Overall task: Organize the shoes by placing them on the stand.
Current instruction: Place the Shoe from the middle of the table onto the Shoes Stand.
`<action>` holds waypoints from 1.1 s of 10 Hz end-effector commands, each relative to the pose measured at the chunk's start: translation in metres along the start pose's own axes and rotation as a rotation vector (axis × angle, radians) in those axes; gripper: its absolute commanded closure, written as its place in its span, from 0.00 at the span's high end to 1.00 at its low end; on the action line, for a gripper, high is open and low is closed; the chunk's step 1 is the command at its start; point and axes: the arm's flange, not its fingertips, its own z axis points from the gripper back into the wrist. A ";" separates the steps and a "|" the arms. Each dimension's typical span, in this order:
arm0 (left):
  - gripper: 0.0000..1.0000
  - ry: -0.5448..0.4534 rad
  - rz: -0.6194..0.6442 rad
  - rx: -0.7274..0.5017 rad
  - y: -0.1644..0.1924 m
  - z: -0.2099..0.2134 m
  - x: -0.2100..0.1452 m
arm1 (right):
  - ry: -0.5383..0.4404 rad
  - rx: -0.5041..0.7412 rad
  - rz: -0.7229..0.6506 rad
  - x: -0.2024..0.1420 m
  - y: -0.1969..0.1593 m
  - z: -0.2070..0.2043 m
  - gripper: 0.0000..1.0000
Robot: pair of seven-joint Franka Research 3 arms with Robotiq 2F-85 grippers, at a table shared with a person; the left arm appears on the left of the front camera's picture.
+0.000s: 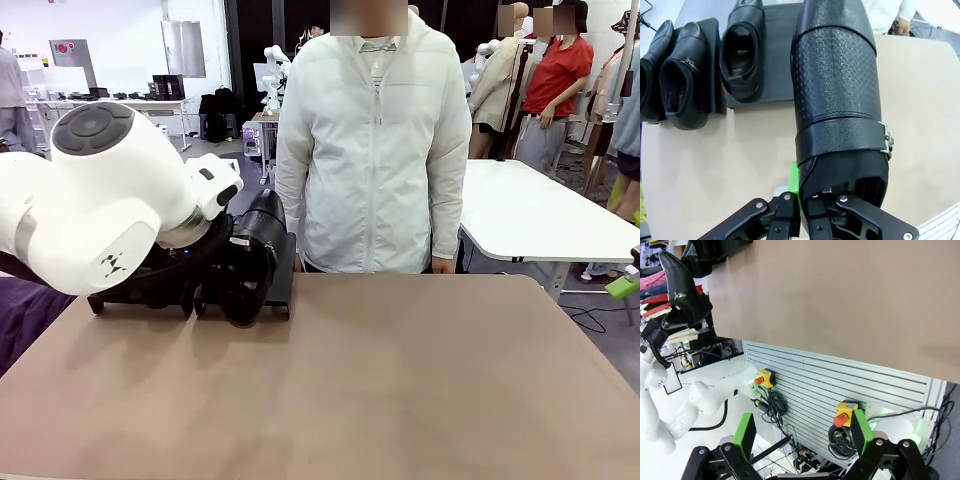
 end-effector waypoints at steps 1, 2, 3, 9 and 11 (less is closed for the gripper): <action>0.00 -0.015 0.026 0.008 0.006 0.005 0.009 | 0.008 -0.010 0.026 0.000 -0.002 0.005 1.00; 0.00 0.000 0.000 0.000 0.000 0.000 0.000 | 0.008 -0.010 0.026 0.000 -0.002 0.005 1.00; 0.00 -0.030 0.040 -0.022 0.004 -0.005 0.023 | 0.008 -0.010 0.026 0.000 -0.002 0.005 1.00; 0.00 0.026 0.078 -0.040 0.023 -0.127 0.167 | 0.008 -0.010 0.026 0.000 -0.002 0.005 1.00; 0.00 0.099 0.062 -0.066 0.028 -0.163 0.177 | 0.008 -0.010 0.026 0.000 -0.002 0.005 1.00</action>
